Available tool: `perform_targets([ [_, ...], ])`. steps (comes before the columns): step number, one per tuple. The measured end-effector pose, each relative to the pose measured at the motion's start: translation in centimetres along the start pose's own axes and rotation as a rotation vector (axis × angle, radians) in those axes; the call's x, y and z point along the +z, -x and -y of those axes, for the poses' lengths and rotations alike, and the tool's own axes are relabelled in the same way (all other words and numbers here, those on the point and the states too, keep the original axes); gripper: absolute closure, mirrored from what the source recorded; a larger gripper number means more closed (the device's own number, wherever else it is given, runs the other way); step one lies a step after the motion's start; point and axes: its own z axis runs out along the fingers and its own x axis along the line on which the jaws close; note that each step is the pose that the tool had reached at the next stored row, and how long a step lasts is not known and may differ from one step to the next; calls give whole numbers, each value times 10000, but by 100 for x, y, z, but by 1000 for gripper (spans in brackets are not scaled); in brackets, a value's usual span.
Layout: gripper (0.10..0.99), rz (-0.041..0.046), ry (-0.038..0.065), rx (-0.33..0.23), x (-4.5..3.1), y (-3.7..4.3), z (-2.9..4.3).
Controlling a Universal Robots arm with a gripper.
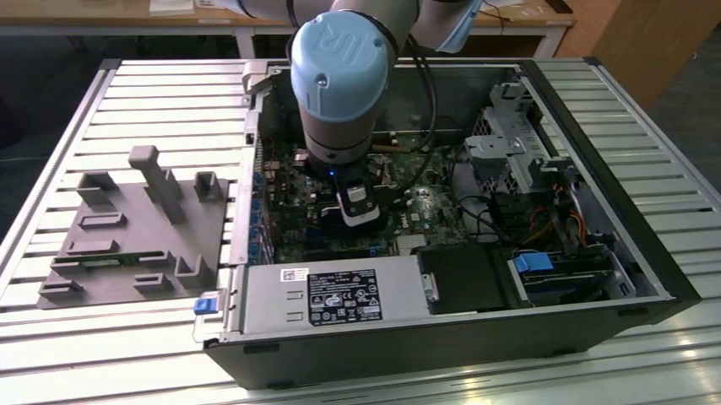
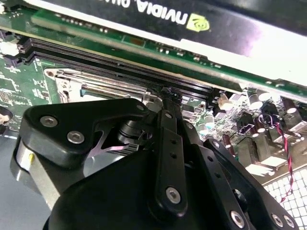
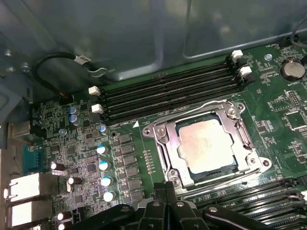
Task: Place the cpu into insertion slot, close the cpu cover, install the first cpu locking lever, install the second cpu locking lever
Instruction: 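Install the second cpu locking lever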
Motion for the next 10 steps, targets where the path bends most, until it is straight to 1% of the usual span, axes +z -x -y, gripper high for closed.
perform_targets([
  [7,980,11,1,-3,-125,-10,-49],
  [10,980,20,25,-8,-126,-13,-48],
])
